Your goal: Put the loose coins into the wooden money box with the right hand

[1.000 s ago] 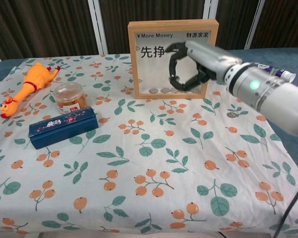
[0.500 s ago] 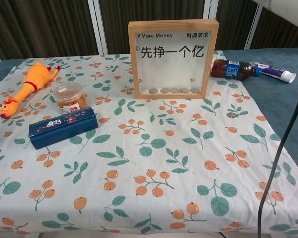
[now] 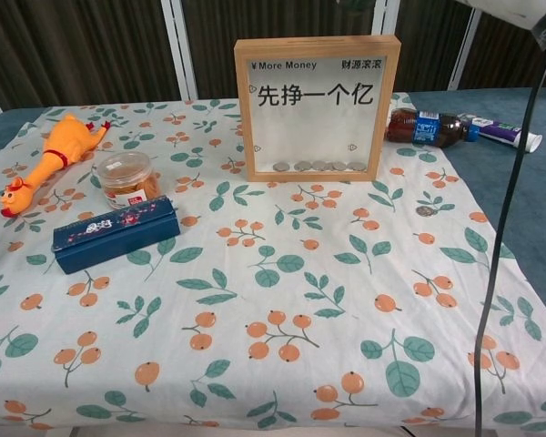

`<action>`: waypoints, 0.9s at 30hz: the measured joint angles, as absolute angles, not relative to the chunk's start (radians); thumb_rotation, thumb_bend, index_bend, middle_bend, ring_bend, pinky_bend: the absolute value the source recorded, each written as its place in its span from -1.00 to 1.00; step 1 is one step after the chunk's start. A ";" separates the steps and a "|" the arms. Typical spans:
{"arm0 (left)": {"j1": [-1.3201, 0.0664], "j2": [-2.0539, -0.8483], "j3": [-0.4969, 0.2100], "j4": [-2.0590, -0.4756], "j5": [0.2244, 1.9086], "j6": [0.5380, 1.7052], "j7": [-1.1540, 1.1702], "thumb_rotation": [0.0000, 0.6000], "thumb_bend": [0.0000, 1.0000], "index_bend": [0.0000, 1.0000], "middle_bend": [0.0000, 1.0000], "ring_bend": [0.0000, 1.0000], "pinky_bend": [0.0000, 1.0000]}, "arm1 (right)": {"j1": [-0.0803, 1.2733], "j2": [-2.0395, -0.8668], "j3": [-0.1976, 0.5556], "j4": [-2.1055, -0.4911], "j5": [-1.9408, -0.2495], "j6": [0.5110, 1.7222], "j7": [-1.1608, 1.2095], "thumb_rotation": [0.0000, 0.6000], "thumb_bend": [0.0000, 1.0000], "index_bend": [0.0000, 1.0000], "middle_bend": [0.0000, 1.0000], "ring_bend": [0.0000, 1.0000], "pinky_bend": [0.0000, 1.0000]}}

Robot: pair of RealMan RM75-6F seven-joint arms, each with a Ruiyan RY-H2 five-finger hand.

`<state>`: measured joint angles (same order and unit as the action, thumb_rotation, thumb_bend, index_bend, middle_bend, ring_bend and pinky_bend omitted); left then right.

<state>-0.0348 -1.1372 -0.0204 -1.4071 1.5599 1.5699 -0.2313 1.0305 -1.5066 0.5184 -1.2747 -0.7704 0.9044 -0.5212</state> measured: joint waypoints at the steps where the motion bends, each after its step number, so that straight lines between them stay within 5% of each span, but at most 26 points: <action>1: -0.035 -1.137 -0.021 -1.407 1.559 1.569 -0.231 1.00 -0.11 -1.00 -1.00 -1.00 -1.00 | 1.040 -1.506 0.506 -1.264 -0.763 0.888 -0.530 1.00 0.15 0.45 -0.55 -1.00 -1.00; 27: -0.039 -1.138 -0.018 -1.410 1.563 1.566 -0.226 1.00 -0.11 -1.00 -1.00 -1.00 -1.00 | 1.107 -1.478 0.395 -1.245 -0.636 0.865 -0.583 1.00 0.15 0.38 -0.55 -1.00 -1.00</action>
<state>-0.0387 -1.1379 -0.0177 -1.4098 1.5629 1.5657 -0.2261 1.1073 -1.4781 0.3952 -1.2450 -0.6360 0.8653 -0.5834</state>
